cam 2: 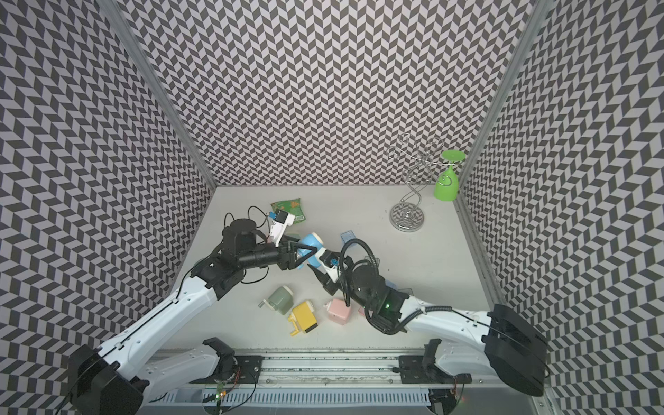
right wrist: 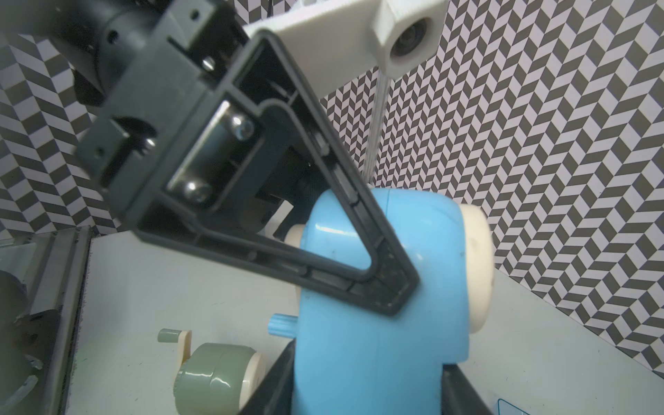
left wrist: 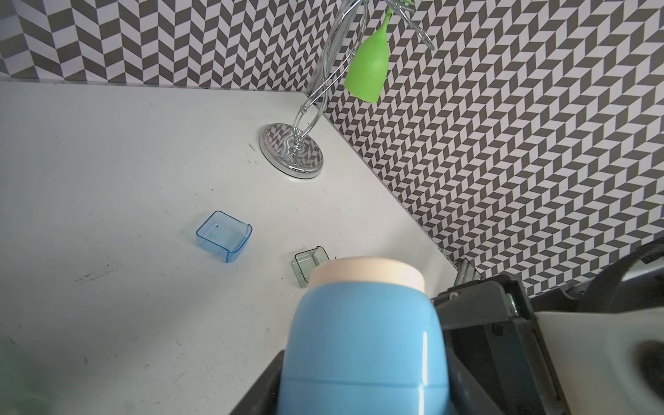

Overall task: Put the tray back into the pencil sharpener
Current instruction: Pick up the pencil sharpener from the center of the board.

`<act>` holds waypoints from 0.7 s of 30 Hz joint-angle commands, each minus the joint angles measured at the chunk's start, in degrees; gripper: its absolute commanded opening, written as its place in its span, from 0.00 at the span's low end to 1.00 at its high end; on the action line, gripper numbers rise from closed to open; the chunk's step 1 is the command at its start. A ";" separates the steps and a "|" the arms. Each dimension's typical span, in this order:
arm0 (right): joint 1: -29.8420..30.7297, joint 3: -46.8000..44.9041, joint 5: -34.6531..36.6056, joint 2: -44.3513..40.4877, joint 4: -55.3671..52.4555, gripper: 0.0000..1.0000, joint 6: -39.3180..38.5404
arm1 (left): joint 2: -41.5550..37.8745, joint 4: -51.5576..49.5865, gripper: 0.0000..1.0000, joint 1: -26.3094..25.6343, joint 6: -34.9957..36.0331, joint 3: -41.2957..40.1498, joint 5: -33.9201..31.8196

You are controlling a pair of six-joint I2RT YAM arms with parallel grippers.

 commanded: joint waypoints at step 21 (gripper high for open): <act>-17.38 0.83 1.68 -10.70 -17.90 0.81 37.10 | 7.91 13.41 0.16 -0.08 38.40 -1.95 -9.36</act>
